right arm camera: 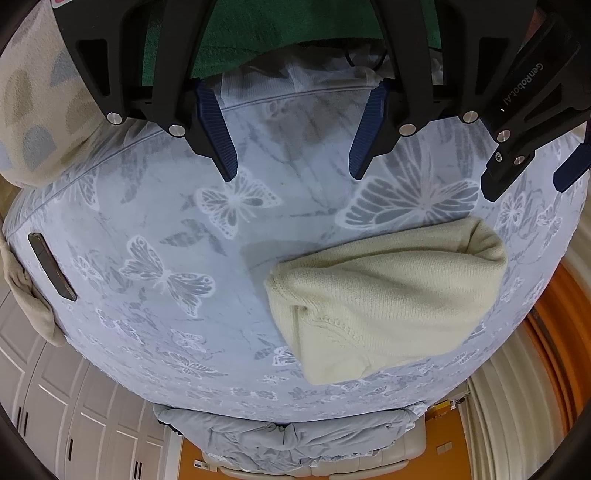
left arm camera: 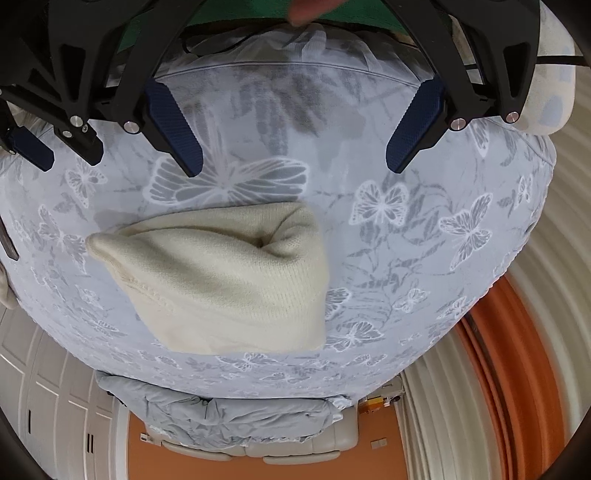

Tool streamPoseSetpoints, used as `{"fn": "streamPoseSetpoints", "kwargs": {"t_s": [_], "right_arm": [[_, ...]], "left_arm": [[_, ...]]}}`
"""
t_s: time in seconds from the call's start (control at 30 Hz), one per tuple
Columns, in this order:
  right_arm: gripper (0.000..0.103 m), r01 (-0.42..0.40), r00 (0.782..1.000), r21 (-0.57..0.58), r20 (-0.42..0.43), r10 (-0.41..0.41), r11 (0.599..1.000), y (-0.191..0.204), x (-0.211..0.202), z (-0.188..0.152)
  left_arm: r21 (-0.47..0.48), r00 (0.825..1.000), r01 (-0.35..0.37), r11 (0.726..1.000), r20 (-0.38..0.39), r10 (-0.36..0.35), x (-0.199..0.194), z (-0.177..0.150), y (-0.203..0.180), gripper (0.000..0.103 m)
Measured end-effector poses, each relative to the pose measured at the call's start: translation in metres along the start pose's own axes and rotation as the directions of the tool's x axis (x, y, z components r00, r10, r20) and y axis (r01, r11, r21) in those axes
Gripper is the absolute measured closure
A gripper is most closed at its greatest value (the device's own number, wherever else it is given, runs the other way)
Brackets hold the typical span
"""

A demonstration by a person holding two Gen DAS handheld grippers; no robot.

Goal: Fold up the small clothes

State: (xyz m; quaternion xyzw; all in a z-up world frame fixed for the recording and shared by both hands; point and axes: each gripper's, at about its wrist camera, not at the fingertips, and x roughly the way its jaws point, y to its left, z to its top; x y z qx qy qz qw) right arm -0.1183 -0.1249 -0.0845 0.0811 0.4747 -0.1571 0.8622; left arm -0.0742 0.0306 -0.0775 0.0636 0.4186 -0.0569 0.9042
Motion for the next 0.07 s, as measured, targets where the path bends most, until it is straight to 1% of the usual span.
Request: {"fn": "streamPoseSetpoints", "kwargs": {"t_s": [0.07], "right_arm": [[0.040,0.001,1.000,-0.004,0.001,-0.001,1.000,0.0021,0.0010,0.0006]], "left_arm": [[-0.005,1.000,0.000,1.000,-0.007,0.000,0.0026,-0.0001,0.0012,0.006]]}}
